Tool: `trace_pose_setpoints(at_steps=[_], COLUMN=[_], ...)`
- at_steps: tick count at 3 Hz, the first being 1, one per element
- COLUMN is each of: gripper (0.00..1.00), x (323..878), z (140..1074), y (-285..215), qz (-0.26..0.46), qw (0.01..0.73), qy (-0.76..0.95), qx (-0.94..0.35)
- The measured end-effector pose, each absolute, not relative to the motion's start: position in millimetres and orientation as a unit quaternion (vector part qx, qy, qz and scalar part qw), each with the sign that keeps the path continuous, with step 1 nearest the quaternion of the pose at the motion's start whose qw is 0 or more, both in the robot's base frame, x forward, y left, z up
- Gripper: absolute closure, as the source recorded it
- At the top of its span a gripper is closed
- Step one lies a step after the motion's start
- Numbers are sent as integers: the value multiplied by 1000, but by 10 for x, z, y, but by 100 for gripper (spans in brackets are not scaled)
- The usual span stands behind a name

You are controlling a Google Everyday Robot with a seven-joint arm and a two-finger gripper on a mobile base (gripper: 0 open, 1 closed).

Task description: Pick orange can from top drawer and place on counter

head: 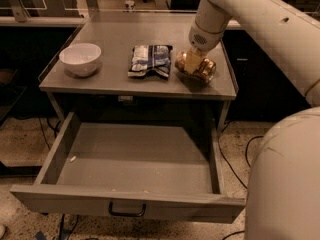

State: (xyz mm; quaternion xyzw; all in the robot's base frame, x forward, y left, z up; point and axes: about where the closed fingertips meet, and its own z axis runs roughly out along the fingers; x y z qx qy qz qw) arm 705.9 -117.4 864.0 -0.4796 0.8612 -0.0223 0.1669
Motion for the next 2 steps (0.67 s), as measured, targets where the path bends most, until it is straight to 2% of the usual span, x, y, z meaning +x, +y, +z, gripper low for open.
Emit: trace_pose_setpoints(at_steps=[2], gripper=[28], x=[7059], z=[8640], y=[-1174], qz=[-22], qw=[167], qy=[861], qx=[-480])
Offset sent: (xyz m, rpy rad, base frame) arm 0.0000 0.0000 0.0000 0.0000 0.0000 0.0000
